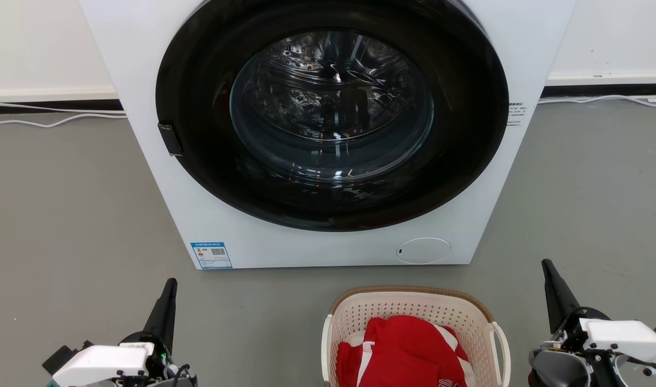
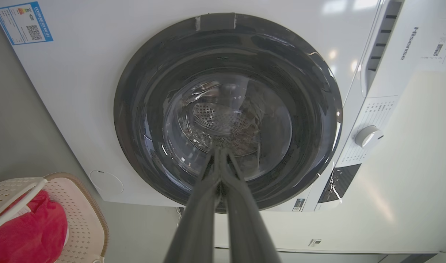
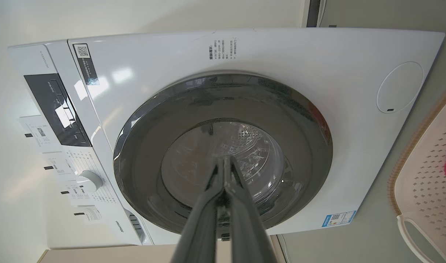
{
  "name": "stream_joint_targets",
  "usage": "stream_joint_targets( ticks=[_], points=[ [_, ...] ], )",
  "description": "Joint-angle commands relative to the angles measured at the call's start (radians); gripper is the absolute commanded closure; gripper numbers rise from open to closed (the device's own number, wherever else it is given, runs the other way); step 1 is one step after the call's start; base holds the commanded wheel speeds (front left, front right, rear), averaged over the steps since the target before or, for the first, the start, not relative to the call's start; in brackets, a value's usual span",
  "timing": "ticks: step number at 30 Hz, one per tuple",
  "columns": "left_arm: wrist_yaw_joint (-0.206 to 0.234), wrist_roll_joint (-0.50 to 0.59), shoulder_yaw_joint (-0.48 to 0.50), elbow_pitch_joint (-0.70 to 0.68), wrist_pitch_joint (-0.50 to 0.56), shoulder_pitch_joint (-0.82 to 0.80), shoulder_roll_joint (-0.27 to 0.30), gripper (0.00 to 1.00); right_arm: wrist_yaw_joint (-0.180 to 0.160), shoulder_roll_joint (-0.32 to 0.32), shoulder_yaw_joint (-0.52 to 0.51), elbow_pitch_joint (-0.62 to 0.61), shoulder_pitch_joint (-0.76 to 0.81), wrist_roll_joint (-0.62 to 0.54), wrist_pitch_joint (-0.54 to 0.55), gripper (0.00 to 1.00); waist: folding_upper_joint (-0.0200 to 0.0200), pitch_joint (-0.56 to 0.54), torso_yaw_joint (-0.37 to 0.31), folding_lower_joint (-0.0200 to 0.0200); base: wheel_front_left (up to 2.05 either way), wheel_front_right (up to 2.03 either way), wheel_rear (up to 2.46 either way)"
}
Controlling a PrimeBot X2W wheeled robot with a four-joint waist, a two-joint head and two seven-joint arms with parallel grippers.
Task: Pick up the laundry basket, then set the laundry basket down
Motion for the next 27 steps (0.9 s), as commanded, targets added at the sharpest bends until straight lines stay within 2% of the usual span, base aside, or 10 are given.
stream_joint_targets(
  ticks=[1,6,7,14,17,20,27],
  points=[
    [-0.012,-0.006,0.030,-0.029,0.006,-0.056,0.013,1.00,0.007,-0.003,0.018,-0.030,-0.025,0.007,0.007,1.00,0.0000,0.000,0.000,0.0000,0.00,0.00,0.00],
    [-0.012,-0.006,0.030,-0.029,0.006,-0.056,0.013,1.00,0.007,-0.003,0.018,-0.030,-0.025,0.007,0.007,1.00,0.0000,0.000,0.000,0.0000,0.00,0.00,0.00],
    [0.000,0.000,0.000,0.000,0.000,0.000,0.000,0.00,0.000,0.000,0.000,0.000,0.000,0.000,0.000,0.00,0.0000,0.000,0.000,0.0000,0.00,0.00,0.00],
    [0.002,0.003,-0.005,0.035,-0.011,0.027,-0.008,0.00,0.000,0.005,0.013,0.031,0.016,-0.003,-0.008,0.00,0.0000,0.002,0.000,0.0002,0.00,0.00,0.00],
    [0.001,0.005,-0.011,0.025,-0.022,0.026,-0.007,0.00,0.000,0.004,0.025,0.021,0.016,-0.007,-0.020,0.00,0.0000,-0.001,0.000,0.0022,0.00,0.00,0.00],
    [0.001,0.010,-0.016,0.013,-0.034,0.027,-0.006,0.00,0.000,0.004,0.039,0.013,0.015,-0.013,-0.032,0.00,0.0000,0.001,0.001,0.0002,0.00,0.00,0.00],
    [0.000,0.038,-0.022,-0.004,-0.052,0.025,-0.005,0.00,0.001,0.001,0.061,-0.002,0.012,-0.026,-0.050,0.00,0.0000,0.002,0.001,0.0000,0.00,0.00,0.00]
  ],
)
